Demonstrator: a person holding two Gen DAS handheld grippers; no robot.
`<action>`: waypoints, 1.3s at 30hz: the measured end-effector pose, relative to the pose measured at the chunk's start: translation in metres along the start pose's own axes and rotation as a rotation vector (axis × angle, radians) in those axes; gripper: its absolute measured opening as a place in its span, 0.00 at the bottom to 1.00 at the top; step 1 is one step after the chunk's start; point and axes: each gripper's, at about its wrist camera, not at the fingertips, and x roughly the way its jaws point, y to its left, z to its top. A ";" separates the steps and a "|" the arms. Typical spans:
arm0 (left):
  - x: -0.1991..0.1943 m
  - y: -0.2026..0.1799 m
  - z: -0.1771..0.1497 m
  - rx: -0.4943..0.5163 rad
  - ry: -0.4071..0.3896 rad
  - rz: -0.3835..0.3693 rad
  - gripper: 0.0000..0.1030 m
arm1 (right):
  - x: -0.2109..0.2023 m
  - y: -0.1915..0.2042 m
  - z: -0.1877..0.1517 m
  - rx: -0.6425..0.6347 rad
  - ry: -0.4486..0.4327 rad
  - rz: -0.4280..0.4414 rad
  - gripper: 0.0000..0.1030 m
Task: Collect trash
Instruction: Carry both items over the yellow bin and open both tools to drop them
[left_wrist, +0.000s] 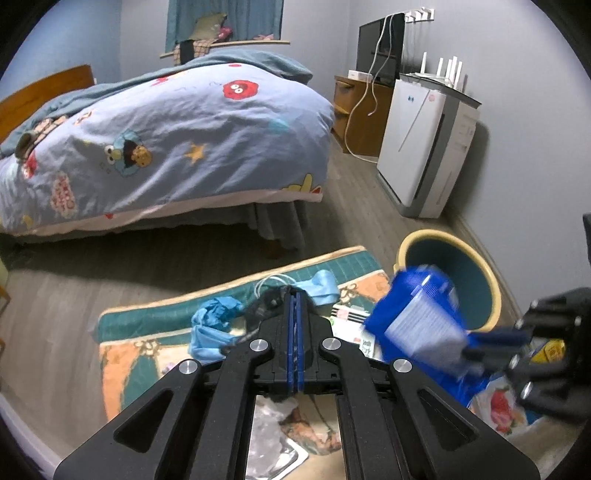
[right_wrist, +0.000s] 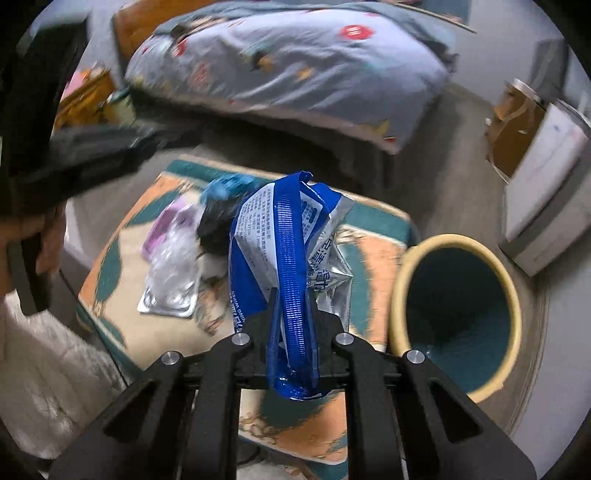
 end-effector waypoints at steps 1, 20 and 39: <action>0.004 0.000 0.000 -0.002 0.011 0.000 0.02 | -0.002 -0.010 0.001 0.023 -0.008 -0.009 0.12; 0.096 -0.032 -0.045 0.226 0.362 0.128 0.12 | -0.019 -0.083 0.007 0.224 -0.099 -0.096 0.12; 0.032 -0.152 0.006 0.261 -0.054 -0.170 0.08 | -0.026 -0.185 -0.041 0.510 -0.090 -0.299 0.12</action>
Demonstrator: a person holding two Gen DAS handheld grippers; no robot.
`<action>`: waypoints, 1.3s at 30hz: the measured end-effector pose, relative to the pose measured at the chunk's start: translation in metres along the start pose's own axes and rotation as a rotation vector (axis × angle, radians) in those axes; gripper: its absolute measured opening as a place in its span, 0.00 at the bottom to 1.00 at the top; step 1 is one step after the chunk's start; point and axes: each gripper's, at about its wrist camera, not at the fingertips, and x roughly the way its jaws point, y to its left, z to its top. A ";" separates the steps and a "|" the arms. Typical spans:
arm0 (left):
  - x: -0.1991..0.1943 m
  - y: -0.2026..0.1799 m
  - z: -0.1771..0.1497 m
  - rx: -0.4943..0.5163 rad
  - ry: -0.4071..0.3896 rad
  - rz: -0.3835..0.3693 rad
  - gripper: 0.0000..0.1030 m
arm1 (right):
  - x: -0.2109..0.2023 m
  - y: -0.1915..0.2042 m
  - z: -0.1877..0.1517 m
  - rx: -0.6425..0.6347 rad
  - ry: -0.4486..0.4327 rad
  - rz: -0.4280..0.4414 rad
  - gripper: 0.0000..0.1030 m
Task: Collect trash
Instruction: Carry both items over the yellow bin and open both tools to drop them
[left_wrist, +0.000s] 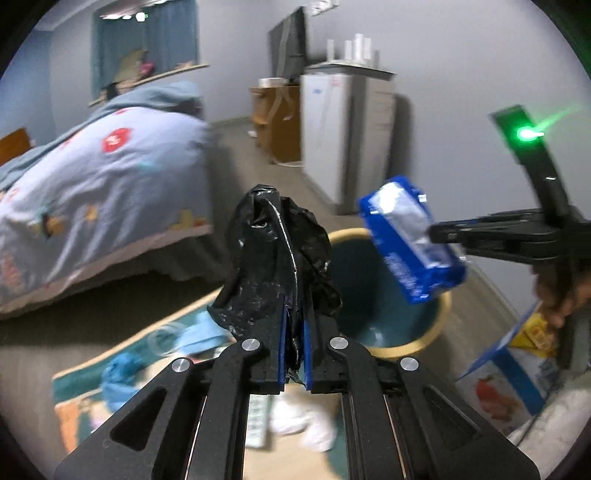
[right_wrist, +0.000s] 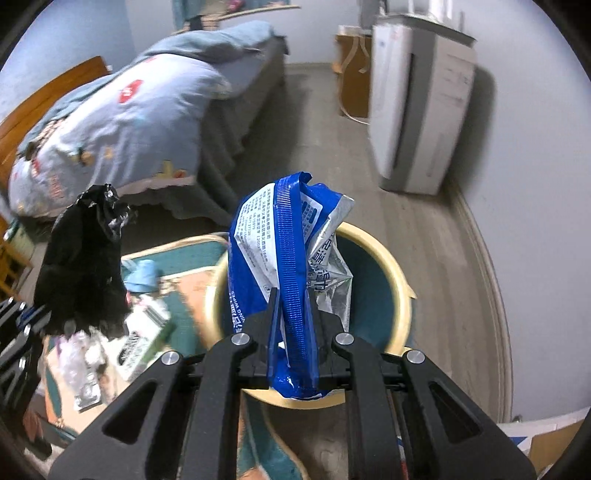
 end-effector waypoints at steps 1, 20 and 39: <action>0.005 -0.006 0.001 0.008 0.006 -0.014 0.08 | 0.005 -0.007 -0.001 0.019 0.008 -0.014 0.12; 0.082 -0.048 -0.002 0.029 0.095 -0.134 0.23 | 0.040 -0.037 0.000 0.118 0.039 -0.054 0.38; 0.009 0.002 -0.003 -0.018 -0.019 0.045 0.92 | 0.011 -0.008 0.013 0.127 -0.059 -0.005 0.94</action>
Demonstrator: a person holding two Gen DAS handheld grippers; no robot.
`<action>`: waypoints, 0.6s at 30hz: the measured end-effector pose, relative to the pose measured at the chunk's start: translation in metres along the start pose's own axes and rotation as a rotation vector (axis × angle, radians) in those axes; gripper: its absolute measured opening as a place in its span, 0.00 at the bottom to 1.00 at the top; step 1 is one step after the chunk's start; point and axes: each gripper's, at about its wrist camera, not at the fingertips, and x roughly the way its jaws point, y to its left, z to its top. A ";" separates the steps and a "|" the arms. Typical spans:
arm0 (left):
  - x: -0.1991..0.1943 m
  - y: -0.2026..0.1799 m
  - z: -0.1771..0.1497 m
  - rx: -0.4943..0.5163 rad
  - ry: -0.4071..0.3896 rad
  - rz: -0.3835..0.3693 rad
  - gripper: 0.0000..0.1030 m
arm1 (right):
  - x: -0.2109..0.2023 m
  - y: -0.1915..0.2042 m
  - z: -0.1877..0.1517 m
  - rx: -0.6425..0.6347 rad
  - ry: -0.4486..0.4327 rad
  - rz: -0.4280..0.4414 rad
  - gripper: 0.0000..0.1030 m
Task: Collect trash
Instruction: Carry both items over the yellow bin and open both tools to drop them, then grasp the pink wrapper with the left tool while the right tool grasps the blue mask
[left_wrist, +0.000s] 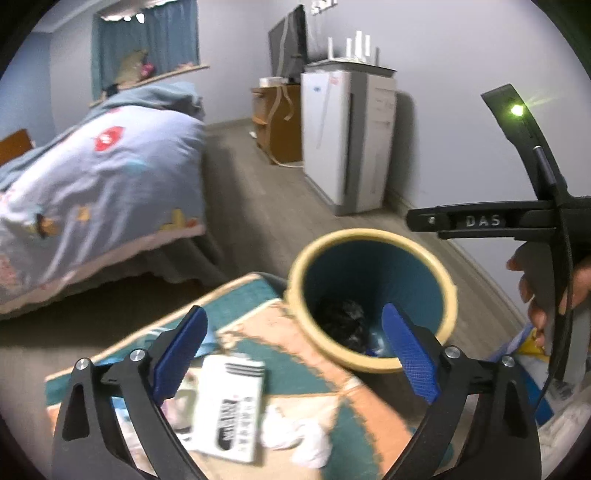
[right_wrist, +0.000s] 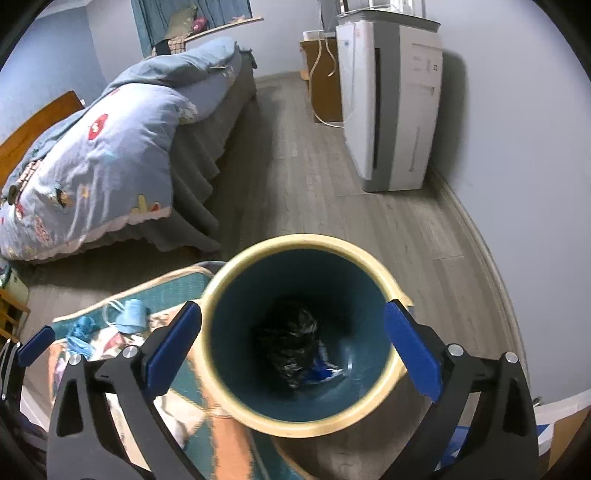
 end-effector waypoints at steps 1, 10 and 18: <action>-0.007 0.007 -0.001 -0.005 -0.004 0.018 0.92 | -0.001 0.006 0.000 -0.005 -0.001 0.011 0.94; -0.059 0.071 -0.011 -0.091 -0.017 0.132 0.94 | -0.002 0.069 -0.005 -0.099 0.012 0.076 0.94; -0.099 0.144 -0.037 -0.230 -0.026 0.262 0.95 | 0.002 0.134 -0.021 -0.169 0.054 0.128 0.94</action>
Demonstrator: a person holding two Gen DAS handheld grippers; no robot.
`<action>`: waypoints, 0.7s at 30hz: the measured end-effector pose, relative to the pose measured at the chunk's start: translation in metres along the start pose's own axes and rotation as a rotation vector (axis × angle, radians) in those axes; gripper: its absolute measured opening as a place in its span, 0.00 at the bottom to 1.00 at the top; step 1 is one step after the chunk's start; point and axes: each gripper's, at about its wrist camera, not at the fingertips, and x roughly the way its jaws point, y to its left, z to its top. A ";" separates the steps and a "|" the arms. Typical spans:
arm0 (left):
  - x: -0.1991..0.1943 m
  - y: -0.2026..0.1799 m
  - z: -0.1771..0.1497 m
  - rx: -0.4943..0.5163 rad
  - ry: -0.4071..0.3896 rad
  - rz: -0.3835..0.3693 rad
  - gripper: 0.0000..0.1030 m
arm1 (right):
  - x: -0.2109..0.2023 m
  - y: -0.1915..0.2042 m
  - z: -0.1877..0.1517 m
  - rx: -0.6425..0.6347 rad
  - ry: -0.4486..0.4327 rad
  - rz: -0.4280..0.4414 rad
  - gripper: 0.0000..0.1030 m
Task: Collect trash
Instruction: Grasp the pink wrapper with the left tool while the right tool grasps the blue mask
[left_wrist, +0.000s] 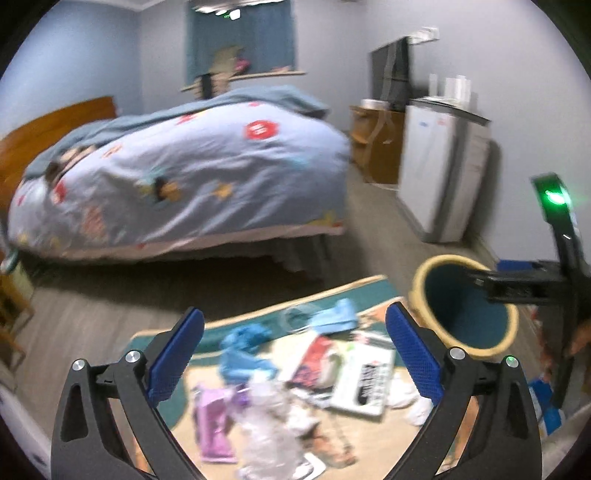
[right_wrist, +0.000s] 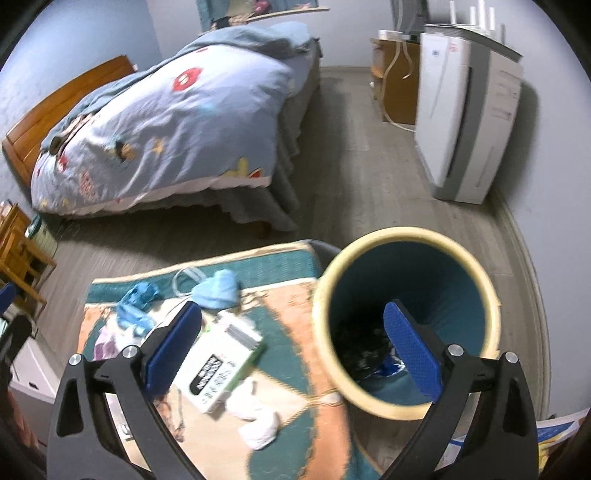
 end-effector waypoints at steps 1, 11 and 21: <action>0.002 0.010 -0.002 -0.018 0.015 0.017 0.95 | 0.002 0.005 -0.002 -0.007 0.004 0.004 0.94; 0.029 0.090 -0.044 -0.081 0.172 0.154 0.95 | 0.033 0.052 -0.013 -0.031 0.092 0.016 0.94; 0.074 0.106 -0.087 -0.003 0.345 0.175 0.95 | 0.072 0.074 -0.003 -0.078 0.107 -0.043 0.94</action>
